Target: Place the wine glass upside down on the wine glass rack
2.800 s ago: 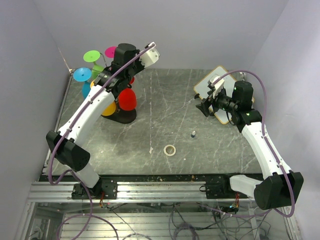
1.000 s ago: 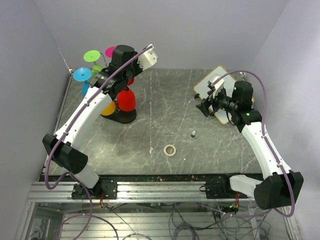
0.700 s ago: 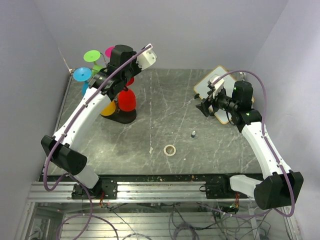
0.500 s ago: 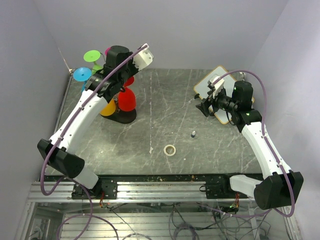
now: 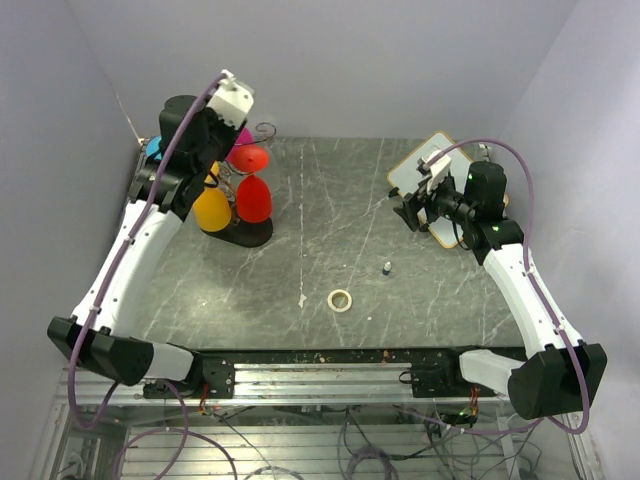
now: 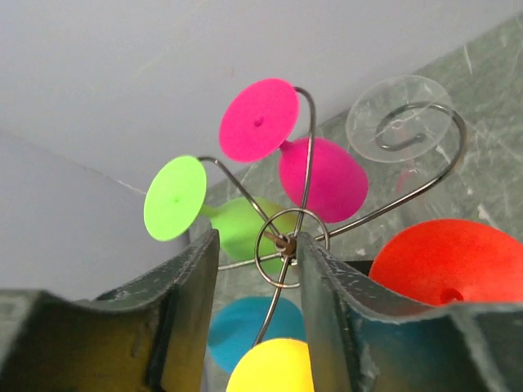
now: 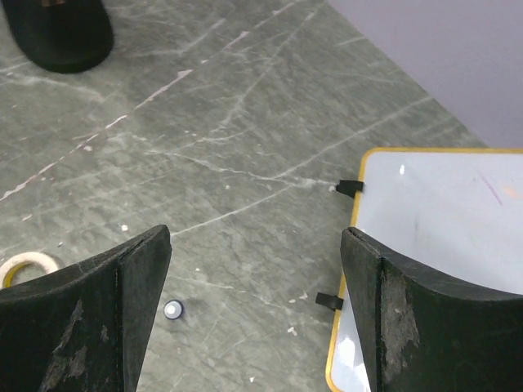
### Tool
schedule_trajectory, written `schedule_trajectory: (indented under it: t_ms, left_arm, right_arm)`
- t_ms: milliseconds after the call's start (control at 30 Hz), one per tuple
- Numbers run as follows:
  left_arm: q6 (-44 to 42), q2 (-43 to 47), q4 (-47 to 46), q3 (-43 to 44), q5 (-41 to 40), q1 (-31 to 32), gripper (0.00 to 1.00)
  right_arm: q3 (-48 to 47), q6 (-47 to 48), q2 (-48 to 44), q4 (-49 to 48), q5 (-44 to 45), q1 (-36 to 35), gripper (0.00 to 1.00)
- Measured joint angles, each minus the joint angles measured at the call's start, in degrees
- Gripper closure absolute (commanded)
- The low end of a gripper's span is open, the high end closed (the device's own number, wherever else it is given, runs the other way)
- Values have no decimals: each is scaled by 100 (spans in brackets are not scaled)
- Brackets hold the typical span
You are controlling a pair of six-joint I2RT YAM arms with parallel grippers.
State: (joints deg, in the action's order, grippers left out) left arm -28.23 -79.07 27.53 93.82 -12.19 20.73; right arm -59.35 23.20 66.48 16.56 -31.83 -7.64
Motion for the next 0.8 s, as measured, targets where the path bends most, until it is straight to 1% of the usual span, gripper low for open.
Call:
schedule_trajectory:
  t_ms: [33,100,133,167,200,467,633,800]
  left_arm:
    - [184,103,-127,-144,22,-90,31]
    - [459,282,-328,-372,39,-247,5]
    - [619,376,-463,-496,44,-321,1]
    - [756,474,-579,-612,44,-396,1]
    - [927,575,-684,-708,42,-468,0]
    - [1849,1054,-1246,-1034,4,-748,0]
    - [1993,1255,-1331,-1226,-111,-809,0]
    - [1967,1443,-1241,-1290,-66,-815,0]
  right_arm:
    - [0,-81,0,-42,146,0,14]
    - [0,-243,0,-118,435,0,8]
    - [-2,-363,0,-177,658,0,4]
    - [-2,-468,0,-232,898,2,1]
    - [-4,-595,0,-289,1145,2,0]
    - [-66,-1486,0,-787,2988,7,0]
    - [-142,-1690,-2,-907,3716,13,0]
    - [-229,-1447,-136,-992,4076,13,0]
